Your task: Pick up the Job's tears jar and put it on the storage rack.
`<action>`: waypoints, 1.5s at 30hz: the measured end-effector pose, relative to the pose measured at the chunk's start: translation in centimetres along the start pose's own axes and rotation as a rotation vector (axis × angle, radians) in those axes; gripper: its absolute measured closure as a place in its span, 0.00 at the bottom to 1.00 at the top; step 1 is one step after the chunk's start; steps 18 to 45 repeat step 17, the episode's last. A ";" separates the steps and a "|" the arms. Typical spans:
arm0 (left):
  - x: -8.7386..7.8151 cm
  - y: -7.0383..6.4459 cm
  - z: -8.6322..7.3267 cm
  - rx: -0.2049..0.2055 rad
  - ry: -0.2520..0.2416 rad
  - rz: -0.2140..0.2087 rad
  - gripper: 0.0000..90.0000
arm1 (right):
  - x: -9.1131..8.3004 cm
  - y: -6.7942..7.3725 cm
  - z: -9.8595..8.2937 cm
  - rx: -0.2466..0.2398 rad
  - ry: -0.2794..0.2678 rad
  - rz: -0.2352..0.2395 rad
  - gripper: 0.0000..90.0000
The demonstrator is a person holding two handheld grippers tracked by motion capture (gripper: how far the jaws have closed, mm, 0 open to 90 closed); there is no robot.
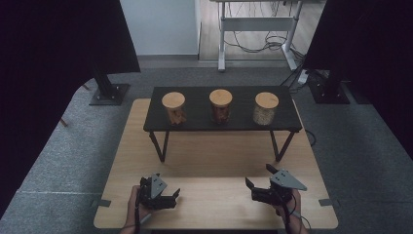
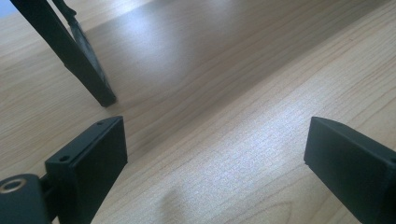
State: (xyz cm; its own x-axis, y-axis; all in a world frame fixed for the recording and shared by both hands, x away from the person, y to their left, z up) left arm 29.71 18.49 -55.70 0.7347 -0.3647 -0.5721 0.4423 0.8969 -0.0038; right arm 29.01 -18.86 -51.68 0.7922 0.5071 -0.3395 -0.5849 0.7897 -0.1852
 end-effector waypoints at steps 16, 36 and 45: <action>-0.1 -0.3 0.1 0.017 -0.002 0.010 0.06 | 1.0 0.8 -2.1 0.056 0.033 0.031 0.08; 0.0 -0.3 0.1 0.013 -0.003 0.011 0.06 | 0.8 0.8 -2.1 0.061 0.029 0.033 0.08; 0.0 -0.3 0.1 0.013 -0.003 0.011 0.06 | 0.8 0.8 -2.1 0.061 0.029 0.033 0.08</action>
Point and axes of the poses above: each handheld gripper's, and its own axes: x roughly forward along the jaws, z roughly out of its top, y roughly to its left, the point moved 3 cm from there along x, roughly forward along the jaws, and after that the axes turned 14 degrees about -x, right-handed, at the moved point
